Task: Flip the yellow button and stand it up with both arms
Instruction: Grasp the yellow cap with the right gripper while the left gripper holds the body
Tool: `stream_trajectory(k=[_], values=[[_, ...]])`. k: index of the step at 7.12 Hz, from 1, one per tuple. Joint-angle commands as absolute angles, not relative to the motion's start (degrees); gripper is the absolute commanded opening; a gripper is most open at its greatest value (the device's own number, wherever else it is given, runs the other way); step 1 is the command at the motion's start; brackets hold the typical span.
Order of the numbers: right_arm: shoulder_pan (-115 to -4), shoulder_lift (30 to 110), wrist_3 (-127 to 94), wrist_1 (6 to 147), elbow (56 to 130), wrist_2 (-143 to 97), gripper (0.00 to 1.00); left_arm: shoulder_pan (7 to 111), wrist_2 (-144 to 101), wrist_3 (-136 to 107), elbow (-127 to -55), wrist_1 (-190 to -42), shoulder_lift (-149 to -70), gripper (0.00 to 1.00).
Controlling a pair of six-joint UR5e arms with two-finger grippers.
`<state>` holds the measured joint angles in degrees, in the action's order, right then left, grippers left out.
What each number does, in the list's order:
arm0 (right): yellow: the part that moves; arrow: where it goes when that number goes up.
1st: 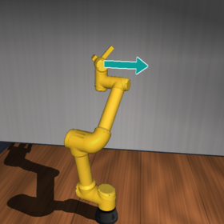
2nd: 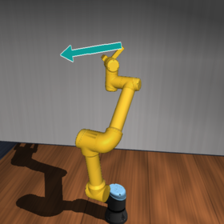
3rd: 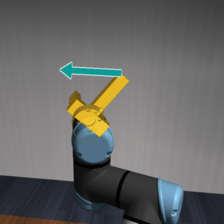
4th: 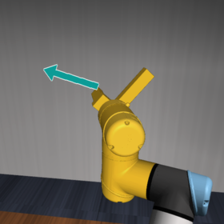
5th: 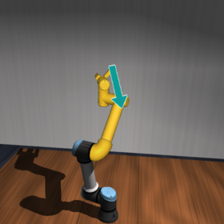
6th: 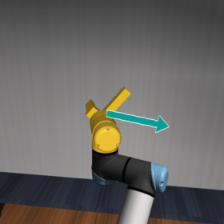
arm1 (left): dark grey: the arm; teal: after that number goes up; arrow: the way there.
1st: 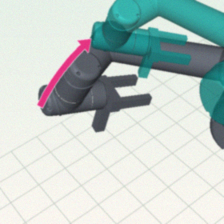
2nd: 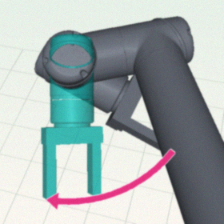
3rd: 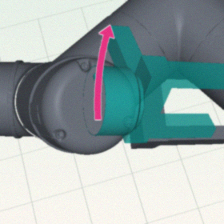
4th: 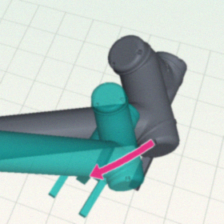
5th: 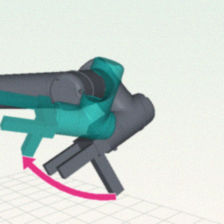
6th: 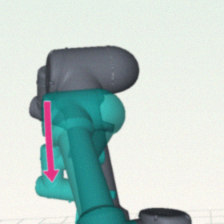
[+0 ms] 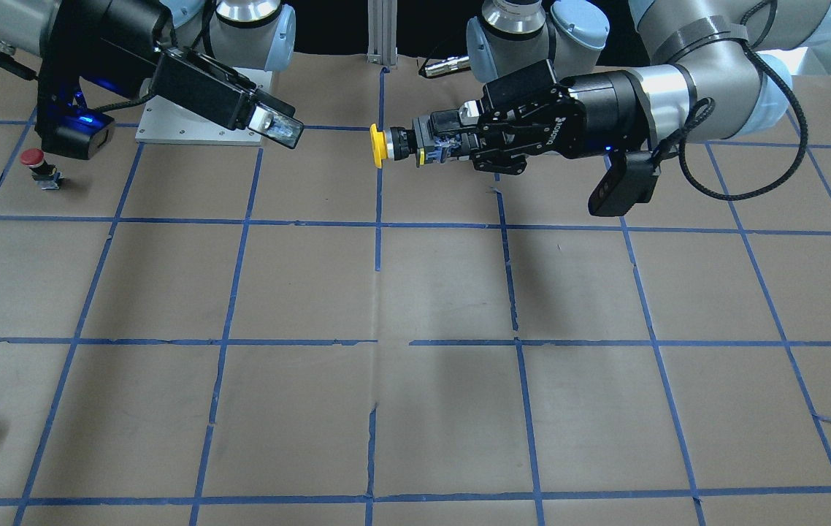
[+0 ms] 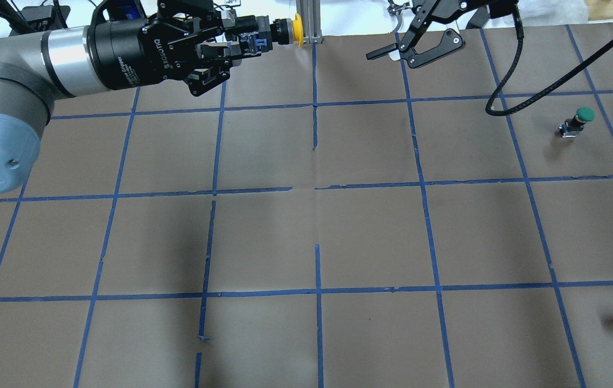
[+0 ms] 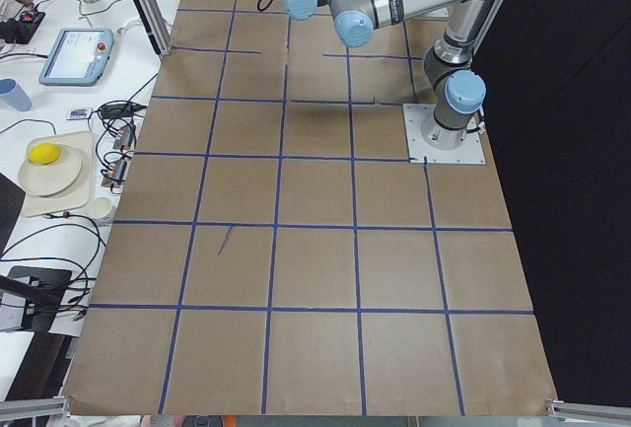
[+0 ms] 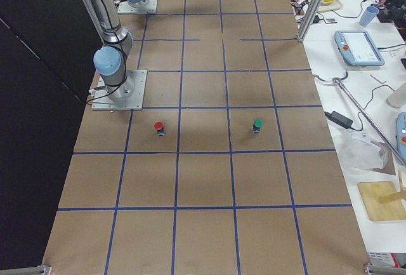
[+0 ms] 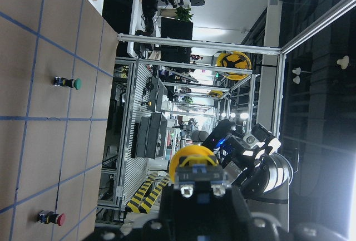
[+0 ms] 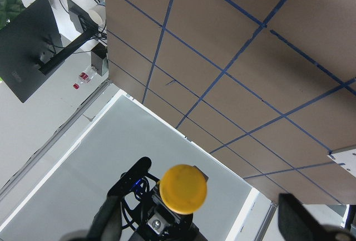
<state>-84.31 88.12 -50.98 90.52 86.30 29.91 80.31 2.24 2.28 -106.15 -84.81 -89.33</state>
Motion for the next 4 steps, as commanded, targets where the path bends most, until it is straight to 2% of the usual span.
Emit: stream_trajectory(k=[1,4], values=[[-87.26,86.14,-52.55,93.78,86.31,29.62,1.00,81.73,0.62,1.93,-106.79,-84.47,-88.24,0.00],[-89.56,85.51,-56.86,93.87,86.13,29.62,0.99,81.83,0.62,2.02,-107.66,-84.29,-87.80,0.00]])
